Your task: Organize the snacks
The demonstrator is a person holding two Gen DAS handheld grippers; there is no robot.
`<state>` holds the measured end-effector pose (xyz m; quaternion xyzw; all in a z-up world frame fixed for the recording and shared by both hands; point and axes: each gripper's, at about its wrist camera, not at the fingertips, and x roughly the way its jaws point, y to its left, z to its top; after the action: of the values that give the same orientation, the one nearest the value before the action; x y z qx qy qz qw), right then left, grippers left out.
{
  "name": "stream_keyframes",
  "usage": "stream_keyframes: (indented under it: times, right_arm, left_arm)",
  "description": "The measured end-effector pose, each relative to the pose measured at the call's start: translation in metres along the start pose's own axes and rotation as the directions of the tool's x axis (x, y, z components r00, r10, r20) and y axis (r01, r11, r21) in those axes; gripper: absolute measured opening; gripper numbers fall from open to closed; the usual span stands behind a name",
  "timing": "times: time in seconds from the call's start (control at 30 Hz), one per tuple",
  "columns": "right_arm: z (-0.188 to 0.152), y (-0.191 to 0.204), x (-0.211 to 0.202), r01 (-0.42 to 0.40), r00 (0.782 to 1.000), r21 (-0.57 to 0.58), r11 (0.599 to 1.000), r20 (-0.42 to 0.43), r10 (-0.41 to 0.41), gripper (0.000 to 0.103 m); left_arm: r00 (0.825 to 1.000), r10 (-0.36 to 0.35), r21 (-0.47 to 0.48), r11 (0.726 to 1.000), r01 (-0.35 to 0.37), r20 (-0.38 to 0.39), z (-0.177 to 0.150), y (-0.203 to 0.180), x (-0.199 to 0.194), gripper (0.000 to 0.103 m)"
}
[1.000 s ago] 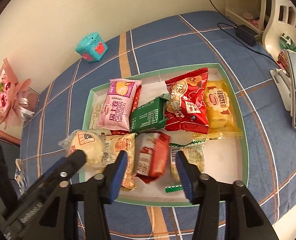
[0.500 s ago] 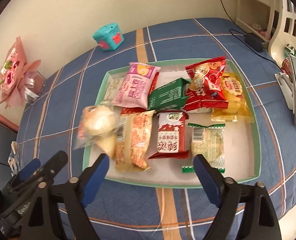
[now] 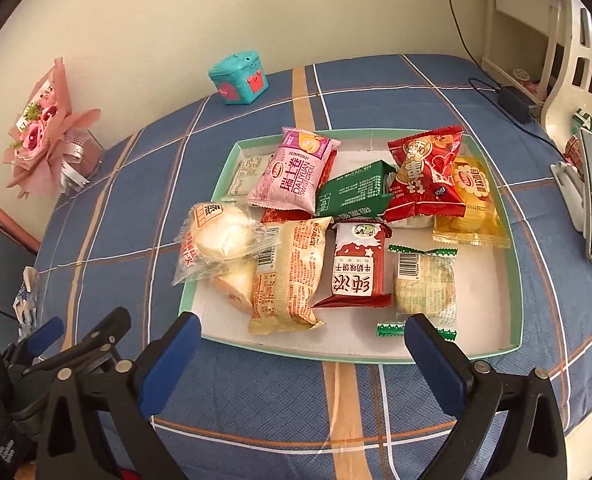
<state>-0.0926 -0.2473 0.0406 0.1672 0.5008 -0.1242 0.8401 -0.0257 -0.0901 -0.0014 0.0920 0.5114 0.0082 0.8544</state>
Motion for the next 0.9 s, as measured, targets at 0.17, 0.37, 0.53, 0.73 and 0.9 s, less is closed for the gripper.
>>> stream_keyframes:
  times: [0.17,0.37,0.53,0.73,0.9]
  right_arm:
    - [0.0003,0.0006,0.0001,-0.004,1.000,0.002,1.000,0.003,0.004,0.103]
    - [-0.0002,0.0010,-0.0005,-0.003,1.000,0.000,1.000,0.004,0.003,0.103]
    - [0.0003,0.0031,-0.0008,0.007,1.000,-0.013,1.000,0.008,-0.007,0.103]
    - [0.0002,0.0043,-0.0006,0.015,1.000,-0.026,1.000,0.007,-0.015,0.103]
    - [0.0000,0.0046,0.0000,0.022,1.000,-0.034,0.999,0.008,-0.022,0.103]
  left_arm:
    - [1.000,-0.013,-0.010,1.000,0.013,0.007,-0.0001,0.0033,-0.0043,0.100]
    - [1.000,-0.011,-0.024,1.000,0.012,0.010,0.0022,0.0056,-0.0048,0.100]
    - [1.000,0.004,-0.029,1.000,-0.004,0.012,0.0036,0.0075,-0.0054,0.100]
    - [1.000,0.005,-0.031,1.000,-0.004,0.014,0.0039,0.0080,-0.0060,0.100]
    - [1.000,0.007,-0.037,0.999,-0.007,0.010,0.0038,0.0094,-0.0056,0.100]
